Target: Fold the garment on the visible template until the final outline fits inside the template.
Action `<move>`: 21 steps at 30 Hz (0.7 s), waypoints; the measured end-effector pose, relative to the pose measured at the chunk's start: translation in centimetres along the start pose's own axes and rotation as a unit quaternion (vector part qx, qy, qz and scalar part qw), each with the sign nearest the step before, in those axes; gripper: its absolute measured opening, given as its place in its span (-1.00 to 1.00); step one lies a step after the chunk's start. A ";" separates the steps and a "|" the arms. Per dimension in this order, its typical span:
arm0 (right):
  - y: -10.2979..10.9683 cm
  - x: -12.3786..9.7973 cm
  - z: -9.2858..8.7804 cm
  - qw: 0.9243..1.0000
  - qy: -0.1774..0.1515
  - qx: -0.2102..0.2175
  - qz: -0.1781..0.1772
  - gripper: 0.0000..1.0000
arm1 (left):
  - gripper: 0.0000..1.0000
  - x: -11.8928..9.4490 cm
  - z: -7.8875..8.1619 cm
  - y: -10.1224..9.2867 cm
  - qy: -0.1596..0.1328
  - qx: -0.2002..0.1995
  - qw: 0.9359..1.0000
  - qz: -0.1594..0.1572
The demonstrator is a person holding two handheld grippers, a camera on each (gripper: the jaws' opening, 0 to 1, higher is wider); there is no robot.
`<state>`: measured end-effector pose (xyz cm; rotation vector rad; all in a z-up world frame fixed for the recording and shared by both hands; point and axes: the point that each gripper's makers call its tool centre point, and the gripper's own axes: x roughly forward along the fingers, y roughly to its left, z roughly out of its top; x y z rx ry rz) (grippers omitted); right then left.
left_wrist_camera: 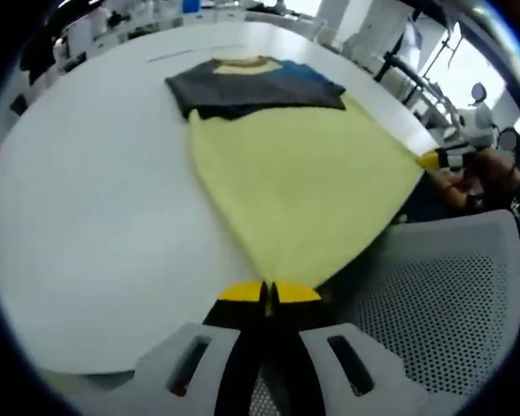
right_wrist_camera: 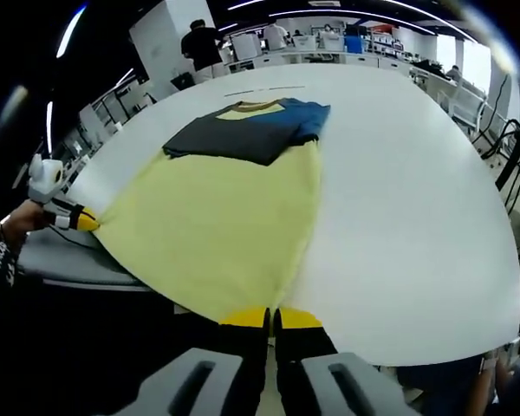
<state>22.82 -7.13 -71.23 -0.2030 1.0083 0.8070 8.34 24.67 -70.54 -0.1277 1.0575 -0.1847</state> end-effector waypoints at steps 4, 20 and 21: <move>0.1 -0.9 1.5 1.000 -0.011 -0.009 -0.001 -1.00 | -1.00 -0.9 1.1 0.0 -0.009 0.009 1.000 0.003; 0.3 -3.0 5.8 0.998 -0.046 -0.031 0.000 -1.00 | -1.00 -3.3 5.2 0.8 -0.047 0.003 0.999 0.002; 0.3 -3.1 6.0 0.998 -0.048 -0.031 0.000 -1.00 | -1.00 -3.4 5.4 0.9 -0.050 -0.002 0.999 0.003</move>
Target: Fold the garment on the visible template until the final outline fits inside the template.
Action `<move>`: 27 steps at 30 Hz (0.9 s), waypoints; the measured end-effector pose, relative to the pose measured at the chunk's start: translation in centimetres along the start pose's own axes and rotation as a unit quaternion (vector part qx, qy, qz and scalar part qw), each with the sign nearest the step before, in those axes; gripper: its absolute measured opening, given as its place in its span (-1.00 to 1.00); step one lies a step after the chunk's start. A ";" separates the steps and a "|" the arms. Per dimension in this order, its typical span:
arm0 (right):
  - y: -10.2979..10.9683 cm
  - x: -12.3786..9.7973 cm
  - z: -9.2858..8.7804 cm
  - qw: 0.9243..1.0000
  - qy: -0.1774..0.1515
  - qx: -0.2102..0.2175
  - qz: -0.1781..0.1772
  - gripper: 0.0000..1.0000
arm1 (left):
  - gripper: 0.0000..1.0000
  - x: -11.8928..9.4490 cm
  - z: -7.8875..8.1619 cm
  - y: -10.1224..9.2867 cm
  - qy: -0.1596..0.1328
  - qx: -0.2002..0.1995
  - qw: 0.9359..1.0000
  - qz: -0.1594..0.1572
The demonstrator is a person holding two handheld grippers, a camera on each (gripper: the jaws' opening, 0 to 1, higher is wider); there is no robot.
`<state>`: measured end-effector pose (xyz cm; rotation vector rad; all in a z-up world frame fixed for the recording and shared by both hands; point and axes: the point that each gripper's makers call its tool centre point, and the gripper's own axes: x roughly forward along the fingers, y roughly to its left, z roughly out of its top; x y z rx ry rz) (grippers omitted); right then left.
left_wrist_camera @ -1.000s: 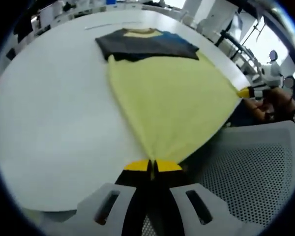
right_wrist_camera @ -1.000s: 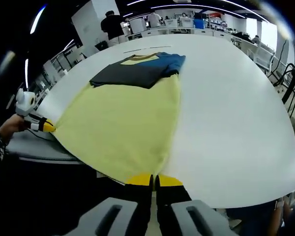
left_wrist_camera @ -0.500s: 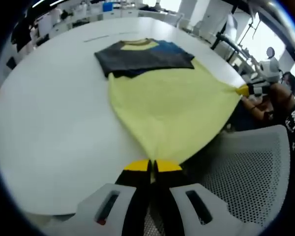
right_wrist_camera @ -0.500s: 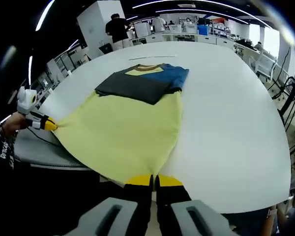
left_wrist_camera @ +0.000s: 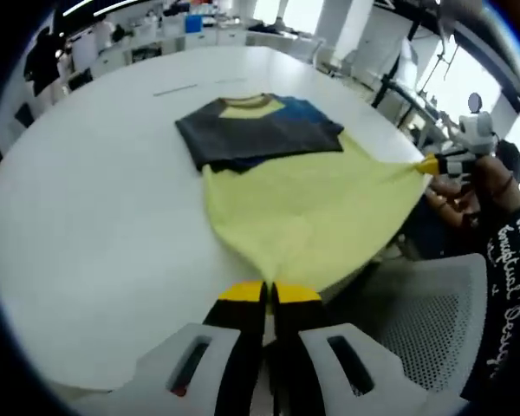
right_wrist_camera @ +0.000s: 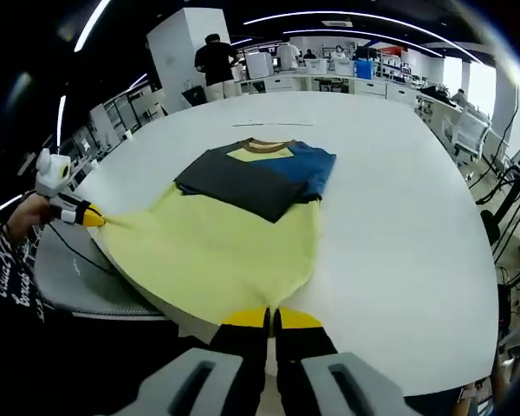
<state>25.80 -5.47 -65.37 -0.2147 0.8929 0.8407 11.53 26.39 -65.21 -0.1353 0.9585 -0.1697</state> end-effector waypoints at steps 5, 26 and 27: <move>0.3 -0.3 0.8 1.000 -0.008 -0.006 -0.002 -1.00 | -1.00 -0.4 1.1 0.3 -0.016 -0.006 1.000 0.000; 0.6 -1.5 6.2 0.998 -0.039 -0.046 -0.009 -1.00 | -1.00 -2.1 6.3 1.5 -0.066 0.017 0.998 0.016; 0.6 -1.5 6.3 0.998 -0.040 -0.046 -0.009 -1.00 | -1.00 -2.1 6.4 1.6 -0.066 0.018 0.998 0.016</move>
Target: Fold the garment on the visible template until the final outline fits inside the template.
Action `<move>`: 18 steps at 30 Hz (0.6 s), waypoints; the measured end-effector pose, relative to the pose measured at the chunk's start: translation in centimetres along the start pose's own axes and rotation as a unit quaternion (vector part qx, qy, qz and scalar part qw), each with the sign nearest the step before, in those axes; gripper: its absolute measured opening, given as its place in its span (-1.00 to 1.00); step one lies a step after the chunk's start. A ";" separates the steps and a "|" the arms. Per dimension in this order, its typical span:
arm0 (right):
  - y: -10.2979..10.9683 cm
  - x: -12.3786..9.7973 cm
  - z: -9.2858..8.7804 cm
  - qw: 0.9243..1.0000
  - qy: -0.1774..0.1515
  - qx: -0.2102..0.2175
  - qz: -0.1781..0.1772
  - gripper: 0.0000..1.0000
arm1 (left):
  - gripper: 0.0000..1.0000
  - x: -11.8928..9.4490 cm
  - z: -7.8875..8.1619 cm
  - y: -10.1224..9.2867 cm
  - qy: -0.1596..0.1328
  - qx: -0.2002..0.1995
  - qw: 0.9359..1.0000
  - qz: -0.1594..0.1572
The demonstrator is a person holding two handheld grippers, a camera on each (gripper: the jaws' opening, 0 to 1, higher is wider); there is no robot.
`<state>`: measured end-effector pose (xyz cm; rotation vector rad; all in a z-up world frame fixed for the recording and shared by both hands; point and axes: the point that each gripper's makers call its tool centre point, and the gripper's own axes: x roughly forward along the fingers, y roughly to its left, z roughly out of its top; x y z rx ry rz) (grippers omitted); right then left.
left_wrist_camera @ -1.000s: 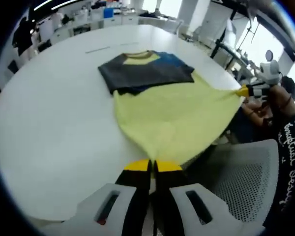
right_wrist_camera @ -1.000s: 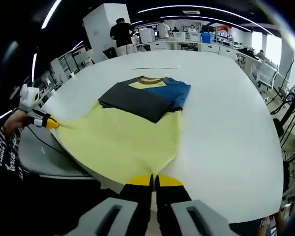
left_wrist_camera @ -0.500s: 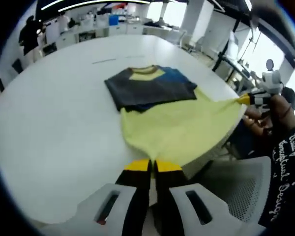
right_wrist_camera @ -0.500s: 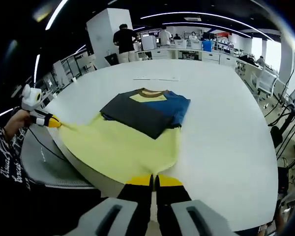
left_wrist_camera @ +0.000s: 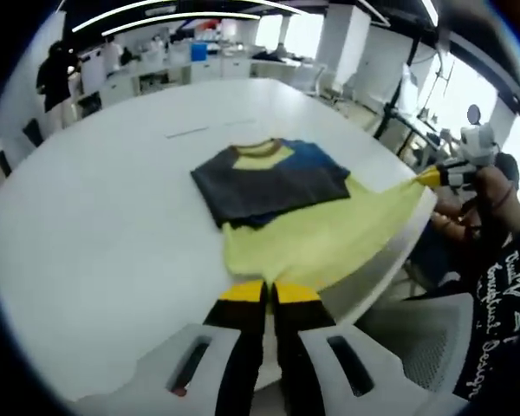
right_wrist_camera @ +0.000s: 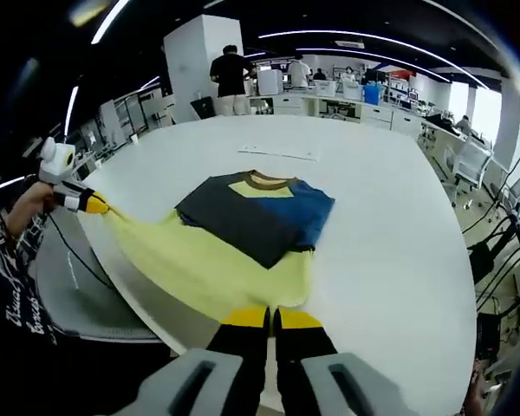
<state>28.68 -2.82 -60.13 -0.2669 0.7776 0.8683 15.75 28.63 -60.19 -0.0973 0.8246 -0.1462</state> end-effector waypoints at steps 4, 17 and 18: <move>-0.3 -0.1 1.2 1.000 -0.007 -0.009 -0.003 -1.00 | -1.00 -0.1 1.1 0.3 -0.009 0.003 1.000 0.002; -1.4 0.0 4.5 0.999 -0.027 -0.030 -0.010 -1.00 | -1.00 -0.6 4.8 0.7 -0.036 0.023 0.999 0.005; -1.5 0.0 4.6 0.999 -0.027 -0.031 -0.010 -1.00 | -1.00 -0.7 5.3 0.7 -0.039 0.027 0.999 0.006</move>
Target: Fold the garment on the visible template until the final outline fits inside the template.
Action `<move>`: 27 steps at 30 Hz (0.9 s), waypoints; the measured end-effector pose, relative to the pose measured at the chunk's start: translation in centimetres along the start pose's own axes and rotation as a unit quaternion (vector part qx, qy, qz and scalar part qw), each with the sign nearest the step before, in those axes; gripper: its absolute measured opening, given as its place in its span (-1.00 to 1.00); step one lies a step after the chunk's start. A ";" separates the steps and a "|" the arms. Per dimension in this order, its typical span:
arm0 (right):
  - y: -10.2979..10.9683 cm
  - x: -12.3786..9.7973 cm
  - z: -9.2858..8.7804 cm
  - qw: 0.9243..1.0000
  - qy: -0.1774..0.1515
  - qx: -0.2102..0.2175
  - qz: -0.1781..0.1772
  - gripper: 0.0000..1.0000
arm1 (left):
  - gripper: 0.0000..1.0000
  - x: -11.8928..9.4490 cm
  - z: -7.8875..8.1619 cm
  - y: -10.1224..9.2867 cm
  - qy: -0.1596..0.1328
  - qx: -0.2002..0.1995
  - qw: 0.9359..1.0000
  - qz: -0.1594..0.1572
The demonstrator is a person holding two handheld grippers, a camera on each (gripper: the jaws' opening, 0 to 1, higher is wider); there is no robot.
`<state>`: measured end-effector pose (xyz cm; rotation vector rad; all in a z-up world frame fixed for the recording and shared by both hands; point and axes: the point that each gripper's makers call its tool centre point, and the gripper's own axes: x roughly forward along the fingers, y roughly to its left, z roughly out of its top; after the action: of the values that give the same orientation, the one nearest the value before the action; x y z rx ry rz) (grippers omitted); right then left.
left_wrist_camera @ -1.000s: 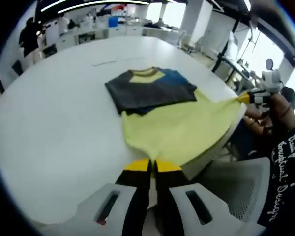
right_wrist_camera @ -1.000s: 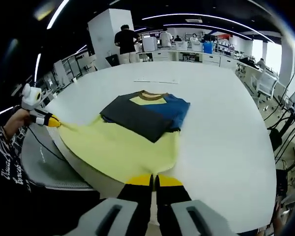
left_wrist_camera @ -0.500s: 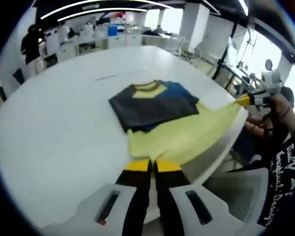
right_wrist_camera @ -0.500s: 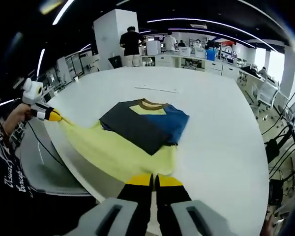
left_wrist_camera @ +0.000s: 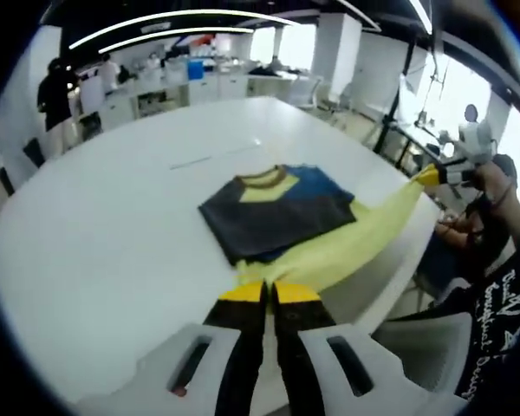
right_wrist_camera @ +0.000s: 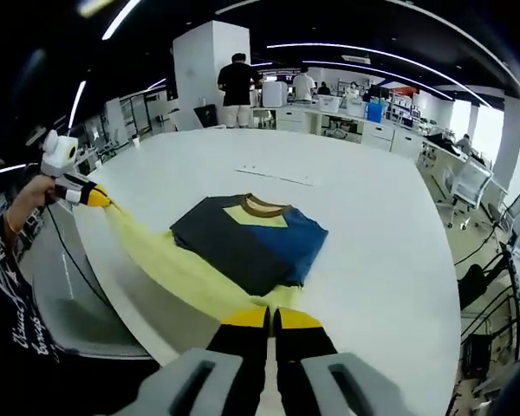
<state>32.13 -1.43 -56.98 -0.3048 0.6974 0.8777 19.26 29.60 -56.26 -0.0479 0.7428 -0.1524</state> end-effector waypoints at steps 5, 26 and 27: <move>-0.9 0.2 1.5 1.000 -0.007 -0.010 -0.006 -1.00 | -1.00 0.2 1.9 0.4 -0.014 0.014 1.000 0.004; -3.9 3.1 7.3 0.999 -0.044 -0.026 -0.013 -1.00 | -1.00 2.5 7.4 4.1 -0.058 -0.013 0.998 0.034; -4.0 3.2 7.5 0.999 -0.046 -0.026 -0.013 -1.00 | -1.00 2.6 7.6 4.2 -0.060 -0.014 0.998 0.035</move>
<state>39.90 1.89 -53.71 -0.3176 0.5854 0.8809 26.81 33.24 -52.80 -0.0563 0.6259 -0.0724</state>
